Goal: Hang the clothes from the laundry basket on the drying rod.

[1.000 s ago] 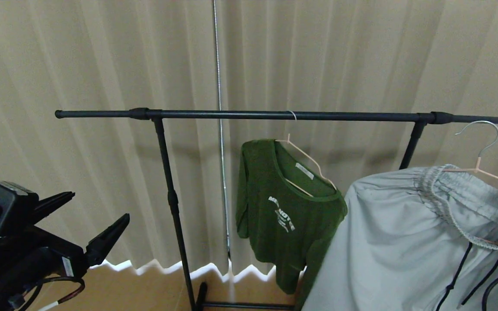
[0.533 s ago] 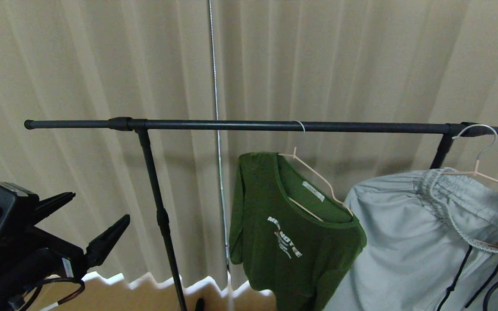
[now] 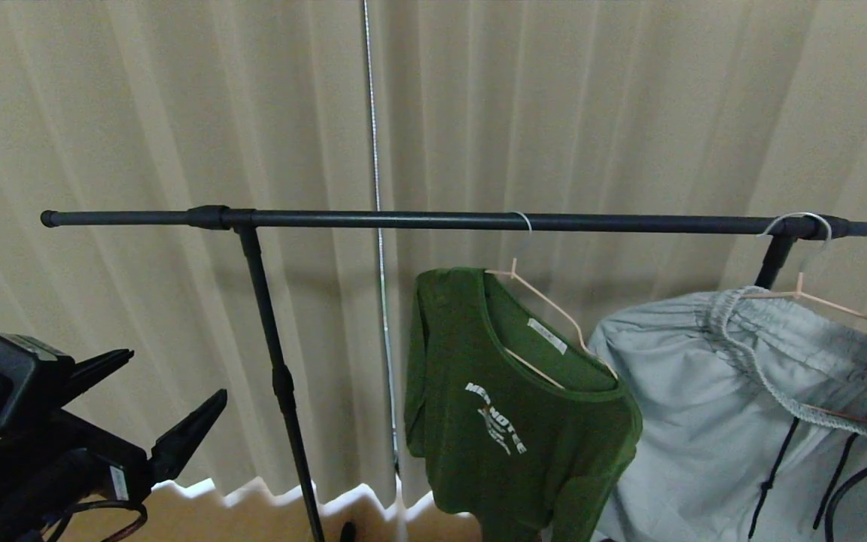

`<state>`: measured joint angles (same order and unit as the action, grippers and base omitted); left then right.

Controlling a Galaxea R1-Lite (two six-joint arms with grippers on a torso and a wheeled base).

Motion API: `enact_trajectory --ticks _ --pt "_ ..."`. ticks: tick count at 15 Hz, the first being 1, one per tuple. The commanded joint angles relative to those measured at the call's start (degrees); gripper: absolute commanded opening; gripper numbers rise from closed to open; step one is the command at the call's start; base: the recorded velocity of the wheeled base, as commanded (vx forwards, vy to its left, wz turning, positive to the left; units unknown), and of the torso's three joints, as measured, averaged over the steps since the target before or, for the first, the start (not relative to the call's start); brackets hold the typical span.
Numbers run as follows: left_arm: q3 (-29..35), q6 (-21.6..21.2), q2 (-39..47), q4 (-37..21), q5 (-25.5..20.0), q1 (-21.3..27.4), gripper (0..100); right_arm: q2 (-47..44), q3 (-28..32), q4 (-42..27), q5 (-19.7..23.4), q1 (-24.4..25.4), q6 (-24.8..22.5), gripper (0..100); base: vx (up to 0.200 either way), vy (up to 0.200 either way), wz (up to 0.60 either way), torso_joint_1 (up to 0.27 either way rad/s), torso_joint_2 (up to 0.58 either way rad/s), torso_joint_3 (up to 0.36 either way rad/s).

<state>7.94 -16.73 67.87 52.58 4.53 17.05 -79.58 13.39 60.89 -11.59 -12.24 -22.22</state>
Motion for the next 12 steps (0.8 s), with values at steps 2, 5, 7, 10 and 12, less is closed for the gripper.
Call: enact_trajectory --ticks 2,5,7,10,12 --pt "-0.7 -0.1 0.0 0.1 0.0 0.3 100 -5.0 6.5 -2.2 -1.2 5.3 -0.2 0 0.000 0.000 0.00 0.000 0.00 0.000" --pt "-1.3 -0.2 -0.9 0.1 0.0 2.3 100 -9.7 14.2 -5.6 -6.7 7.8 -0.3 0 0.000 0.000 0.00 0.000 0.00 0.000" --pt "-1.3 -0.3 -1.2 0.1 0.0 4.3 100 -13.7 16.8 -5.8 -8.9 8.3 -2.1 0 0.000 0.000 0.00 0.000 0.00 0.000" --pt "-1.4 -0.9 -1.8 0.1 0.1 5.9 100 -17.5 19.8 -5.8 -10.6 8.4 -3.2 0 0.000 0.000 0.00 0.000 0.00 0.000" --pt "-2.0 -1.2 -1.9 0.1 0.1 6.0 100 -18.8 20.2 -5.5 -11.0 8.5 -4.4 0 0.000 0.000 0.00 0.000 0.00 0.000"
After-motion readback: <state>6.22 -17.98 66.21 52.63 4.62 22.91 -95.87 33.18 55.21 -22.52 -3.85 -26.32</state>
